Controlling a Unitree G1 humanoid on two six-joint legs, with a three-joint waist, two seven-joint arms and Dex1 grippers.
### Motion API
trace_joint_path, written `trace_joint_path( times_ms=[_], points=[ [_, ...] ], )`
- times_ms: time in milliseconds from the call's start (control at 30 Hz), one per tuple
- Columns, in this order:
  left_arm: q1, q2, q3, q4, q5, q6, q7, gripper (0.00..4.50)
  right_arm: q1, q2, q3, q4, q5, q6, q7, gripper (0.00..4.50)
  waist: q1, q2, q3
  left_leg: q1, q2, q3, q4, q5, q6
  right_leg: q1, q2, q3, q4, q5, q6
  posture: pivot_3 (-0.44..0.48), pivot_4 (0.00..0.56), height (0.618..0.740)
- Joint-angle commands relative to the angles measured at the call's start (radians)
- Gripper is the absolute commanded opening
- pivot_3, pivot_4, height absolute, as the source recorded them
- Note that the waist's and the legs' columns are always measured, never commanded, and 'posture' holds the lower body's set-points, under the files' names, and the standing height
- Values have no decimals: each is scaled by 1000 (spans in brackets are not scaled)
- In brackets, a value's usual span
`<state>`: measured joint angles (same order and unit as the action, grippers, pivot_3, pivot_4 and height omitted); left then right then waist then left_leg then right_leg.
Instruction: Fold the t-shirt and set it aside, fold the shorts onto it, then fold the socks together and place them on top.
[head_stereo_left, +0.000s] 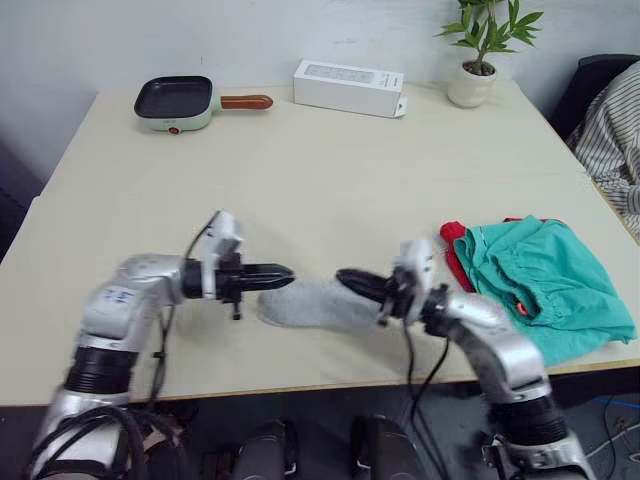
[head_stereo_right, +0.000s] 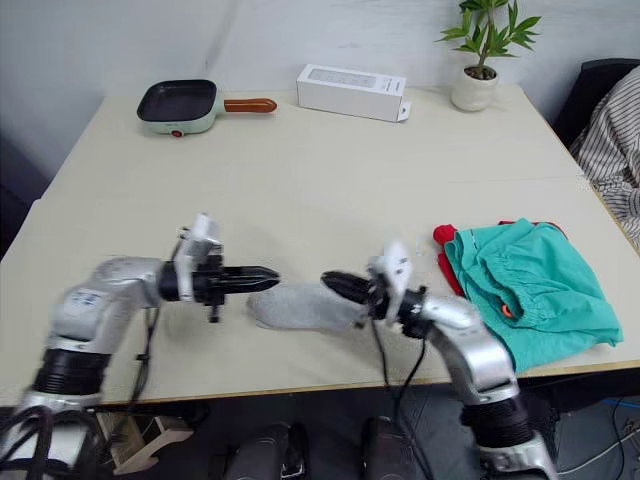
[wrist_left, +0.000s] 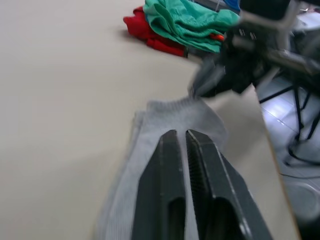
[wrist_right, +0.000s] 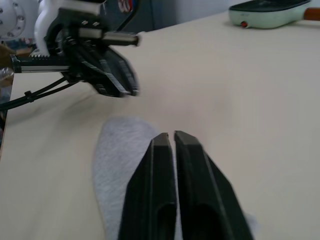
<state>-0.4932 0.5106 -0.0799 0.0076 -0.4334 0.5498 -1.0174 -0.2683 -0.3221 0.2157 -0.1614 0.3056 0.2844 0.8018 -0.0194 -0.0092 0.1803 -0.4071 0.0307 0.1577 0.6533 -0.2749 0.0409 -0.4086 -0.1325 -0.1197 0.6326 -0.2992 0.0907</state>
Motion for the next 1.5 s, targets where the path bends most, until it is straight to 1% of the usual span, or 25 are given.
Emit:
trace_joint_path(
  times_ms=[33,67,167,267,367,433,500,567,600,633,667,700,767,833,867,900,933,1000,1033,1067,1167,1233,1400,1500],
  points=[
    [8,-44,-41,66,85,-99,62,19,21,14,22,67,-94,-125,-50,0,-3,0,0,0,0,1,0,0,0,0,0,0,0,0,0,0,150,740],
    [22,-53,-49,80,103,-121,76,19,27,11,19,85,-105,-147,-53,0,-4,0,0,0,0,2,1,0,1,0,0,0,0,0,0,0,150,740],
    [68,-42,-76,96,155,-162,85,19,45,-7,-11,130,-124,-205,-60,0,-10,0,0,1,1,2,0,0,1,0,0,0,-1,0,0,0,150,740],
    [106,-48,-37,101,164,-192,132,19,69,-38,-73,151,-104,-230,-63,0,-8,0,0,2,2,1,0,0,1,0,0,1,0,0,0,0,150,740],
    [132,-55,8,100,127,-245,119,19,78,-46,-118,120,-54,-186,-61,0,-8,-1,-1,2,2,1,0,0,1,1,-2,2,0,0,0,0,150,740],
    [133,-56,42,74,80,-235,98,19,75,-54,-123,98,-38,-168,-40,0,-8,-1,-1,2,2,1,0,0,1,1,-3,2,0,0,0,0,150,740],
    [131,-49,78,39,24,-195,77,19,66,-56,-121,76,-18,-156,-18,0,-9,-1,0,2,2,1,0,0,1,0,-4,2,0,0,0,0,150,740],
    [123,-16,144,-1,-66,-89,68,19,41,-46,-108,36,20,-132,11,0,-10,-1,0,2,3,1,0,0,0,0,-4,2,0,0,0,0,150,740],
    [112,12,192,-13,-134,30,83,19,24,-40,-95,17,36,-117,27,0,-12,-1,0,2,3,1,0,0,0,0,-4,2,0,0,0,0,150,740],
    [99,50,236,-14,-206,185,107,19,7,-35,-79,3,44,-104,41,0,-14,-1,0,2,4,1,0,0,0,0,-3,3,0,0,0,0,150,740],
    [95,94,260,-16,-242,274,109,190,-9,-31,-59,-1,39,-94,52,0,-16,-1,0,2,4,1,0,0,0,0,-3,3,1,0,0,0,150,740],
    [94,126,274,-19,-263,329,111,385,-22,-28,-41,3,28,-93,60,0,-17,-1,0,2,5,1,0,1,-1,-1,-2,3,2,0,0,0,150,740],
    [92,195,278,-27,-281,441,122,881,-43,-23,-1,35,-7,-113,77,0,-14,-1,0,3,5,1,-1,1,-2,0,-1,3,4,0,0,0,150,740],
    [77,241,273,-20,-294,582,165,1522,-61,-22,44,96,-58,-167,97,0,-8,-1,-1,2,4,0,-1,0,-2,0,0,3,5,0,0,0,150,740],
    [73,253,264,-21,-297,613,168,1810,-69,-20,62,127,-80,-194,106,0,-5,-1,-1,2,3,0,-1,0,-2,0,1,2,5,0,-1,0,150,740],
    [66,251,267,-19,-311,650,177,2211,-76,-17,74,154,-94,-213,111,0,-4,-1,-1,2,1,-1,-1,0,-1,0,0,2,5,0,0,0,150,740],
    [55,245,270,-15,-320,697,195,2445,-83,-12,81,181,-102,-223,114,0,-3,-2,-1,2,0,-1,0,0,0,0,-1,3,5,0,0,0,150,740],
    [38,224,283,-4,-341,771,218,3082,-91,-2,84,224,-111,-245,118,0,-4,-3,0,1,-1,-1,1,0,1,1,-1,3,5,0,1,0,150,740],
    [31,223,269,11,-330,812,236,3400,-98,-1,88,251,-123,-256,120,0,-5,-4,0,1,-1,-1,1,0,1,1,-1,3,5,0,1,0,150,740],
    [26,223,259,20,-323,839,249,3400,-102,-1,90,269,-132,-265,122,0,-8,-4,0,1,-1,-1,2,0,1,1,-1,3,5,0,1,0,150,740],
    [24,184,236,60,-300,897,296,3400,-114,-5,95,327,-158,-286,128,0,-10,-4,-1,2,0,-1,1,0,0,1,0,4,5,0,1,0,150,740],
    [26,171,208,50,-303,925,299,3400,-116,-6,98,341,-164,-294,135,0,-10,-5,-1,4,1,-1,1,0,-2,1,0,4,5,0,-1,0,150,740],
    [-5,85,220,28,-338,993,323,3400,-115,2,98,356,-168,-306,138,0,-6,-6,-4,5,1,-1,1,0,-2,2,-1,4,5,-1,-1,0,150,740],
    [-32,41,240,19,-339,1009,343,2832,-111,6,102,357,-174,-309,135,0,-6,-7,-5,5,1,-1,1,0,-3,2,-2,4,5,-1,-1,0,150,740]
  ],
)
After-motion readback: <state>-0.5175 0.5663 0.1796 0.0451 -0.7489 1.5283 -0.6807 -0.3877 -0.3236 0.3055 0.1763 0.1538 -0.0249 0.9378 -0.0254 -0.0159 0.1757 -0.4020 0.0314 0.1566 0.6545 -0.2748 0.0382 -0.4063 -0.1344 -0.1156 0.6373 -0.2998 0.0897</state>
